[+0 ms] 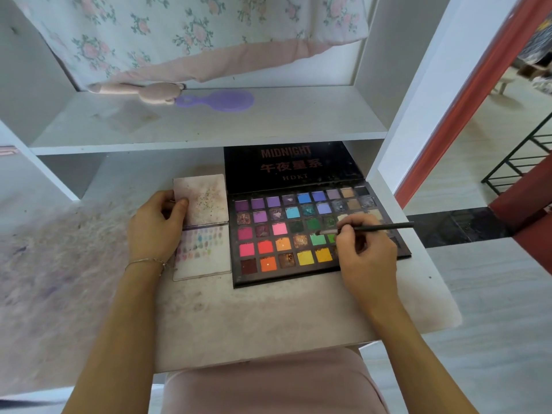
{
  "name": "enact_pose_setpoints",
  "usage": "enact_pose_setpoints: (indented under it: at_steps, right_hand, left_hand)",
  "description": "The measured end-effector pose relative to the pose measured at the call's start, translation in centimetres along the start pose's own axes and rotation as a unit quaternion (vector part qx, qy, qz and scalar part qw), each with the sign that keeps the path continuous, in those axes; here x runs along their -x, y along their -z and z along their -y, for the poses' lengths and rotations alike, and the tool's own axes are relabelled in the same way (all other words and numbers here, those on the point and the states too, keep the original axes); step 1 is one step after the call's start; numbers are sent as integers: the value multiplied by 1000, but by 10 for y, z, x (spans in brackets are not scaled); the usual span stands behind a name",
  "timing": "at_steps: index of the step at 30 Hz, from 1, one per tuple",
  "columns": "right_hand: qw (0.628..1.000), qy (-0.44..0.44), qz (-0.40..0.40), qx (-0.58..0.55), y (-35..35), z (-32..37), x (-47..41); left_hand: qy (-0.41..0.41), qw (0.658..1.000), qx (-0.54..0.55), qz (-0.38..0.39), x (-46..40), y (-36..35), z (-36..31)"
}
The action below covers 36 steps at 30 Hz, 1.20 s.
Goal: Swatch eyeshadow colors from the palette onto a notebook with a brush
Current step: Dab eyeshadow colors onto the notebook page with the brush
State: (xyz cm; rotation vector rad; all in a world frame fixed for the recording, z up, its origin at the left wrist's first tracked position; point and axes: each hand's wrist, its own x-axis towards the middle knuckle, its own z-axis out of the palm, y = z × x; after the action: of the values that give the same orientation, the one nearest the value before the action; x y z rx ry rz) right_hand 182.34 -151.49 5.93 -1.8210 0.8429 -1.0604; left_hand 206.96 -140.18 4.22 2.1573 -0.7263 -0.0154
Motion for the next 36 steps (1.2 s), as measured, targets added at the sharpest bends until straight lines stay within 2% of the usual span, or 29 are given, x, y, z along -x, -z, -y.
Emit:
enact_pose_setpoints:
  at_steps: [7, 14, 36]
  right_hand:
    - [992, 54, 108, -33, -48, 23, 10]
    - [984, 43, 173, 5, -87, 30, 8]
    - [972, -6, 225, 69, -92, 30, 8]
  left_hand:
    - [8, 1000, 1, 6, 0, -1, -1]
    - [1, 1000, -2, -5, -1, -1, 1]
    - [-13, 1000, -15, -14, -4, -3, 5]
